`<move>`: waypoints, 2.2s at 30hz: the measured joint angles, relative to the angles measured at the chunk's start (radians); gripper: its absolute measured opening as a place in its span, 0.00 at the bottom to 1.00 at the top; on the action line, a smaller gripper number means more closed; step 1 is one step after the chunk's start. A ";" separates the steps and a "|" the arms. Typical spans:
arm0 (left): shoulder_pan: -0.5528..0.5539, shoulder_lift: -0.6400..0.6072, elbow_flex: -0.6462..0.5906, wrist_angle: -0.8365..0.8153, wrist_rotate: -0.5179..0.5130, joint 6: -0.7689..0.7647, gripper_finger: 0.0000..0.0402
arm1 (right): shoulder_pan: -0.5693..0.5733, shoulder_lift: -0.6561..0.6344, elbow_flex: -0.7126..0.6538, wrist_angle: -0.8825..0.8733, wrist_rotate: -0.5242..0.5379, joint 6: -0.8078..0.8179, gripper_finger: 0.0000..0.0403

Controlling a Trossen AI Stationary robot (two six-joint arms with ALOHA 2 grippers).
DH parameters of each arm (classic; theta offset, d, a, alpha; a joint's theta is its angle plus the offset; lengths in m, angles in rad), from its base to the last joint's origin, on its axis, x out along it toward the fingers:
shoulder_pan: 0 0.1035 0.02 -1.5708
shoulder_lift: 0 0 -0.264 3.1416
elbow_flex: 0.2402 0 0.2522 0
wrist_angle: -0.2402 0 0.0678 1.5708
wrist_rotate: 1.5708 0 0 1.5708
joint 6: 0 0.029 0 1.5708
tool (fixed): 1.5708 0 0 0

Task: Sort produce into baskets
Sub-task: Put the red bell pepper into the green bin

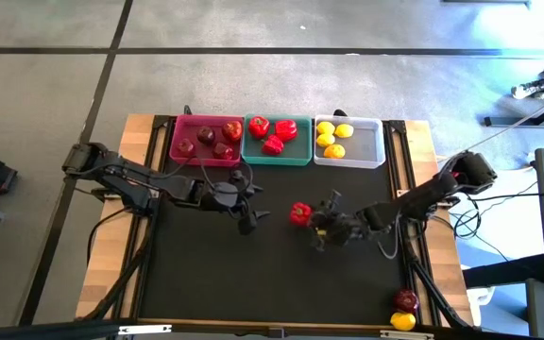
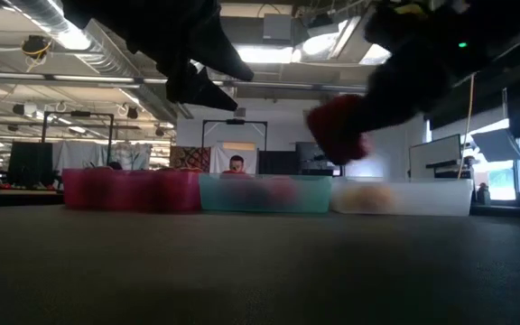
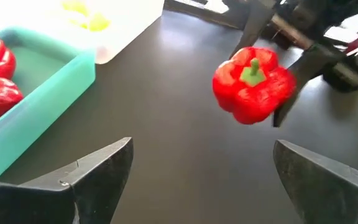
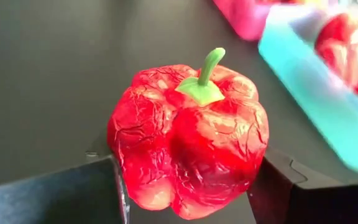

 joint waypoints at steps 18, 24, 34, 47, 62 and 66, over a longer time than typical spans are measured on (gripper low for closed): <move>0.041 0.228 0.000 0.164 -0.015 0.070 0.95 | -0.270 0.200 -0.128 0.515 -0.314 -0.182 0.43; 0.043 0.261 0.000 0.167 -0.015 0.068 0.95 | -0.289 0.302 -0.127 0.674 -0.344 -0.198 0.43; 0.043 0.281 -0.001 0.164 0.004 0.123 0.95 | -0.286 0.383 -0.119 0.774 -0.345 -0.223 0.47; 0.056 0.329 -0.001 0.222 0.139 0.133 0.95 | -0.286 0.393 -0.115 0.785 -0.387 -0.224 0.52; 0.065 0.363 -0.001 0.225 0.169 0.147 0.95 | -0.286 0.394 -0.106 0.774 -0.292 -0.222 0.53; 0.066 0.363 -0.001 0.224 0.167 0.151 0.95 | -0.286 0.394 -0.106 0.775 -0.290 -0.222 0.60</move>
